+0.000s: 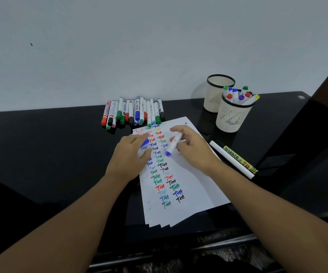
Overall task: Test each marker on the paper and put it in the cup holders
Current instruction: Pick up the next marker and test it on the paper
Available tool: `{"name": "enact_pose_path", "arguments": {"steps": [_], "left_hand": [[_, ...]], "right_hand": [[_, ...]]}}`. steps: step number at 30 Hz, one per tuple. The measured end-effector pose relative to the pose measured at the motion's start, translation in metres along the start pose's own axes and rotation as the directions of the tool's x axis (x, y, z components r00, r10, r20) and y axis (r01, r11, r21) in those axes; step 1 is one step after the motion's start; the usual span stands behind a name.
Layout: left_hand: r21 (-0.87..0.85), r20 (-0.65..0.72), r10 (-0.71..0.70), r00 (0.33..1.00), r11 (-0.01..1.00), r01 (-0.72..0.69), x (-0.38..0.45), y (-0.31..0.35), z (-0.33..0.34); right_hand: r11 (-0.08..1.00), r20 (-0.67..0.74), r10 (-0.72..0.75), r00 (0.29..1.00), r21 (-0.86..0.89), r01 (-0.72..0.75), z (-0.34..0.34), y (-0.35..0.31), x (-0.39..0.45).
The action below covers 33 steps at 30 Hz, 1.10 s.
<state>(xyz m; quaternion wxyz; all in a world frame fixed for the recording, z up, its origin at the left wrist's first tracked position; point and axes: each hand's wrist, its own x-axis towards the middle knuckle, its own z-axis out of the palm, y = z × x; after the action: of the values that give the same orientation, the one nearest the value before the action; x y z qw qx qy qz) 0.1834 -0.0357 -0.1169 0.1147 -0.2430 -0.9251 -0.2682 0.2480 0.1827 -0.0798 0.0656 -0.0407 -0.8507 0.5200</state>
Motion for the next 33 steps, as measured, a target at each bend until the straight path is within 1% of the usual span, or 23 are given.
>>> {"name": "enact_pose_path", "arguments": {"steps": [2,5,8,9,12,14,17,18,19,20,22,24,33], "left_hand": [[0.005,0.040,0.046,0.998,0.999,-0.046,0.000,0.000,0.000],[0.050,0.087,0.036,0.996,0.998,-0.040,0.001,0.000,0.000],[0.085,0.110,0.019,0.994,0.996,-0.028,0.002,0.001,0.000],[0.090,0.114,0.017,0.993,0.996,-0.028,0.003,0.001,0.000],[0.097,0.114,0.026,0.993,0.995,-0.037,0.003,0.000,0.001],[0.102,0.109,0.031,0.994,0.994,-0.042,0.004,-0.001,0.002],[0.103,0.099,0.044,0.994,0.993,-0.054,0.005,-0.005,0.004],[0.101,0.093,0.051,0.994,0.993,-0.060,0.005,-0.006,0.005],[0.100,0.088,0.056,0.995,0.993,-0.065,0.005,-0.007,0.005],[0.101,0.084,0.060,0.995,0.992,-0.069,0.006,-0.007,0.006],[0.103,0.081,0.065,0.995,0.992,-0.073,0.006,-0.008,0.007],[0.107,0.082,0.062,0.995,0.992,-0.071,0.006,-0.008,0.006],[0.110,0.145,-0.003,0.989,0.994,-0.013,0.005,0.003,0.001]], "right_hand": [[1.000,0.013,-0.024,1.000,0.016,0.024,0.002,0.005,-0.007],[0.999,-0.034,-0.038,0.999,0.022,0.039,0.006,0.011,-0.014],[0.987,-0.107,0.012,0.994,0.159,0.006,0.010,0.007,-0.022],[0.986,-0.131,0.038,0.991,0.163,-0.016,0.011,0.006,-0.025],[0.996,-0.197,0.069,0.978,0.062,-0.057,0.010,0.008,-0.028],[0.998,-0.191,0.067,0.979,0.015,-0.065,0.009,0.012,-0.028],[0.996,-0.182,0.000,0.983,0.090,0.017,0.009,0.012,-0.028],[0.993,-0.181,0.004,0.983,0.117,0.017,0.011,0.012,-0.028],[0.993,-0.180,0.029,0.983,0.115,-0.008,0.013,0.014,-0.027],[0.996,-0.180,0.069,0.981,0.069,-0.057,0.016,0.016,-0.025],[0.984,-0.168,0.138,0.976,-0.087,-0.154,0.020,0.020,-0.022],[0.972,-0.150,0.174,0.973,-0.133,-0.195,0.024,0.022,-0.019],[0.975,-0.156,0.145,0.977,-0.145,-0.168,0.022,0.019,-0.023]]}}
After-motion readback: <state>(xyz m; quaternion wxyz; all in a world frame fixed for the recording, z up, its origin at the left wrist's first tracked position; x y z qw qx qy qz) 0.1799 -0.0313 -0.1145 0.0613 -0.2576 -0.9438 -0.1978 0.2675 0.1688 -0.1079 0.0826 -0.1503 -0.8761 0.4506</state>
